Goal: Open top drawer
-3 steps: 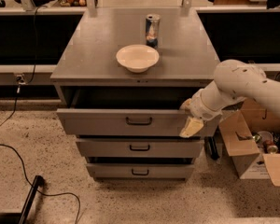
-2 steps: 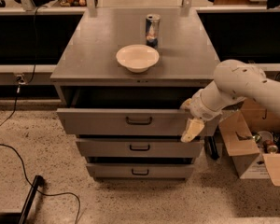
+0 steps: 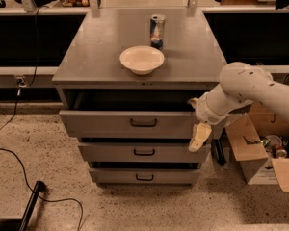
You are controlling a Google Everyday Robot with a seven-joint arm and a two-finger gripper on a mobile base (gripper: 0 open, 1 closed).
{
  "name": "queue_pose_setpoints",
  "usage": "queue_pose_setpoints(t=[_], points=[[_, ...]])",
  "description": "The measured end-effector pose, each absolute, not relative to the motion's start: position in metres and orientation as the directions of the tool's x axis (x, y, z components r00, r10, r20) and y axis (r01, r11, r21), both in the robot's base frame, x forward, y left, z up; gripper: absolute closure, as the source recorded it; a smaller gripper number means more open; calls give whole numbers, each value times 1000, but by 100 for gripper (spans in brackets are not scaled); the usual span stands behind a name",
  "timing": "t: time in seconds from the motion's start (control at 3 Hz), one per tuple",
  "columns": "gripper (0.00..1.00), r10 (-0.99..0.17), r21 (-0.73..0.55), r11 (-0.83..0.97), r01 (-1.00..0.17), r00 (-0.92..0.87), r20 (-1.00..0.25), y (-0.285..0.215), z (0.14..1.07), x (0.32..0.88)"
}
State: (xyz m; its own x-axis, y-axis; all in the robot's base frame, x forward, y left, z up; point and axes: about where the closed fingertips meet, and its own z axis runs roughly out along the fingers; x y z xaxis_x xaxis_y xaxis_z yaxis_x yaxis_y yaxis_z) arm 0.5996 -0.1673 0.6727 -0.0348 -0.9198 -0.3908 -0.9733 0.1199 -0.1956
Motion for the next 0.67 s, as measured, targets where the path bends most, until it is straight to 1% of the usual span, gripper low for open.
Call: queue_pose_setpoints(t=[0.33, 0.67], points=[[2, -928, -175, 99, -979, -28, -371, -165, 663, 599], [9, -937, -98, 53, -994, -16, -349, -163, 649, 589]])
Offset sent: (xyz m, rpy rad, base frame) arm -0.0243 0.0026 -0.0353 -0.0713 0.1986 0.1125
